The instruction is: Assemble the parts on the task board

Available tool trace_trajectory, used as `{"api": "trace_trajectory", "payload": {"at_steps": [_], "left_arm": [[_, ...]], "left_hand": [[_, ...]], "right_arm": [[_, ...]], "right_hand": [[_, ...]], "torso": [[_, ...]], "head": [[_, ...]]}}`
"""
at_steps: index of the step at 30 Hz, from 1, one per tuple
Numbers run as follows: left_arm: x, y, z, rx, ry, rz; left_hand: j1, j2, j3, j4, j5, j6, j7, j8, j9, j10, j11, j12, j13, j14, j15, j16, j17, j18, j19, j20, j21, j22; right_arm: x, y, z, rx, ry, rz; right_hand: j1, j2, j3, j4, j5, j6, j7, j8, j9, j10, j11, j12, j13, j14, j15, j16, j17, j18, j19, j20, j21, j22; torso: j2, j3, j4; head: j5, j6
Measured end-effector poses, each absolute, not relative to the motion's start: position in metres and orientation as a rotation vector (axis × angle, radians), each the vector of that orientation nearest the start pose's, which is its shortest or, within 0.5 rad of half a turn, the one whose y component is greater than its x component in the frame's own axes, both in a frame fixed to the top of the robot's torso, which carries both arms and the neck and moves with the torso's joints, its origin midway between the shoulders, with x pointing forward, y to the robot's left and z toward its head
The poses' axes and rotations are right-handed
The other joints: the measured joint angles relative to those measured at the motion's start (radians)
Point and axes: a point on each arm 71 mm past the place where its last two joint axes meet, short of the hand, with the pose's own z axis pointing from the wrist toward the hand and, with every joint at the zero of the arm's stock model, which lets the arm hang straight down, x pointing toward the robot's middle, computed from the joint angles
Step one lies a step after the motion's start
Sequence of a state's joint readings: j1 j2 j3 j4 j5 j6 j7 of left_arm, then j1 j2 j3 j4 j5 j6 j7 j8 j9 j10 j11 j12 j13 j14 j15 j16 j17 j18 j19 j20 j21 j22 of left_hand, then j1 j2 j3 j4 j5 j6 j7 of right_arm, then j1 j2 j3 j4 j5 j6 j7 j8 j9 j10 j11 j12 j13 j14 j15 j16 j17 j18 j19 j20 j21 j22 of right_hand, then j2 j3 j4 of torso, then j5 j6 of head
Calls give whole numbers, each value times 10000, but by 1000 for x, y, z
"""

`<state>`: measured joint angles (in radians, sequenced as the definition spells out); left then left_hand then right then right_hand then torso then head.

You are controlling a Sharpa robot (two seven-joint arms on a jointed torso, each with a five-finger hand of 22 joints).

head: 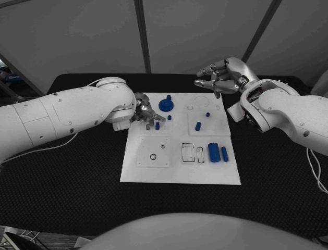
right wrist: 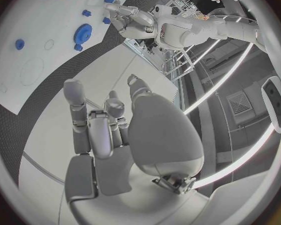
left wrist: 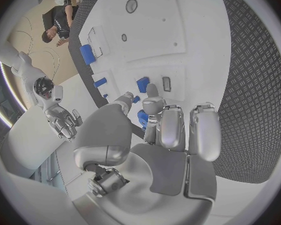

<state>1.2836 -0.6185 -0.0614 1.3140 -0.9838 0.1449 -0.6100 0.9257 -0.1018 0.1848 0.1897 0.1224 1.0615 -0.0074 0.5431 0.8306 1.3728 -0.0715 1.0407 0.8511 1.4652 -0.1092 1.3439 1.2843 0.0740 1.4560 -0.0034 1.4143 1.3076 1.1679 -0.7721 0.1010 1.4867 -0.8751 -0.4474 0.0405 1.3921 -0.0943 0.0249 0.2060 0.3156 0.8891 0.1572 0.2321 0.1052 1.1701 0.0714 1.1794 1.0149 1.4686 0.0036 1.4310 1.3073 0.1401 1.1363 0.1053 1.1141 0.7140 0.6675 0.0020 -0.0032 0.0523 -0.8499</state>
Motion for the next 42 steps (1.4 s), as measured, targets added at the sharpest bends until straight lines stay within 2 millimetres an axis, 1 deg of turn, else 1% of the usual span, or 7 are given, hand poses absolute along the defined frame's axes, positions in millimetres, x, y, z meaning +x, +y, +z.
{"api": "trace_trajectory", "payload": {"at_steps": [3,10,12,16,20,27,42], "left_arm": [[523,168,-199,-2778,23176,-3846],[529,176,-176,-3266,22668,-4316],[531,181,-168,-3397,22504,-4397],[541,191,-150,-3631,22174,-4353],[554,206,-141,-4021,21928,-4048],[572,216,-142,-4289,21889,-3509],[581,219,-173,-3967,22758,-2555]], "left_hand": [[212,-100,-272,21,0,-137,92,0,-7,-98,97,-182,-196,0,0,0,0,1,0,0,-144,0],[673,-1,-715,47,0,-336,190,-146,-86,-401,158,-487,-611,0,0,0,-18,-1,-187,108,-401,0],[858,82,-849,43,0,-570,278,-334,-222,-624,239,-794,-999,7,7,-40,-35,-4,-313,130,-570,-27],[1312,291,-1068,22,0,-1245,638,-1087,-868,-1404,535,-1860,-2270,19,288,-248,-239,4,-705,310,-1134,-584],[1571,418,-1351,52,0,-1569,884,-1702,-1621,-1631,739,-1974,-2471,13,466,-252,-249,3,-784,443,-1226,-658],[1778,550,-1714,173,0,-1291,901,-1876,-2328,-1631,739,-1906,-2532,16,487,-194,-134,2,-734,523,-1226,-547],[1852,625,-1949,269,0,-1086,844,-1875,-2627,-1631,740,-1857,-2591,16,487,-154,-167,4,-698,558,-1226,-493]], "right_arm": [[508,-186,-146,4325,15158,10587],[509,-187,-147,4347,15165,10542],[509,-187,-147,4351,15166,10533],[509,-188,-147,4358,15169,10518],[509,-188,-147,4362,15172,10510],[509,-187,-147,4355,15181,10526],[509,-185,-147,4325,15216,10581]], "right_hand": [[0,0,0,0,0,0,0,0,0,0,0,0,0,0,0,0,0,0,0,0,0,0],[0,0,0,0,0,0,0,0,0,0,0,0,1,0,0,0,0,0,0,0,0,1],[0,0,0,0,0,0,0,0,1,0,0,0,1,0,0,0,0,0,0,0,0,1],[0,0,0,0,0,0,0,0,0,0,0,0,1,0,0,0,0,0,0,0,0,1],[0,0,0,0,0,0,0,0,1,0,0,0,1,0,0,0,7,-1,1,0,0,1],[-52,52,-28,27,0,0,0,0,1,0,0,0,2,0,0,0,6,0,1,0,0,2],[-52,52,-27,27,0,0,0,0,2,0,0,0,2,0,0,0,5,0,1,0,0,3]], "torso": [[-2,0,0],[-4,1,3],[-6,2,3],[-6,4,3],[-6,11,3],[4,12,-12],[10,-1,-7]], "head": [[0,11],[-10,62],[-17,87],[-28,145],[22,191],[82,252],[161,211]]}}
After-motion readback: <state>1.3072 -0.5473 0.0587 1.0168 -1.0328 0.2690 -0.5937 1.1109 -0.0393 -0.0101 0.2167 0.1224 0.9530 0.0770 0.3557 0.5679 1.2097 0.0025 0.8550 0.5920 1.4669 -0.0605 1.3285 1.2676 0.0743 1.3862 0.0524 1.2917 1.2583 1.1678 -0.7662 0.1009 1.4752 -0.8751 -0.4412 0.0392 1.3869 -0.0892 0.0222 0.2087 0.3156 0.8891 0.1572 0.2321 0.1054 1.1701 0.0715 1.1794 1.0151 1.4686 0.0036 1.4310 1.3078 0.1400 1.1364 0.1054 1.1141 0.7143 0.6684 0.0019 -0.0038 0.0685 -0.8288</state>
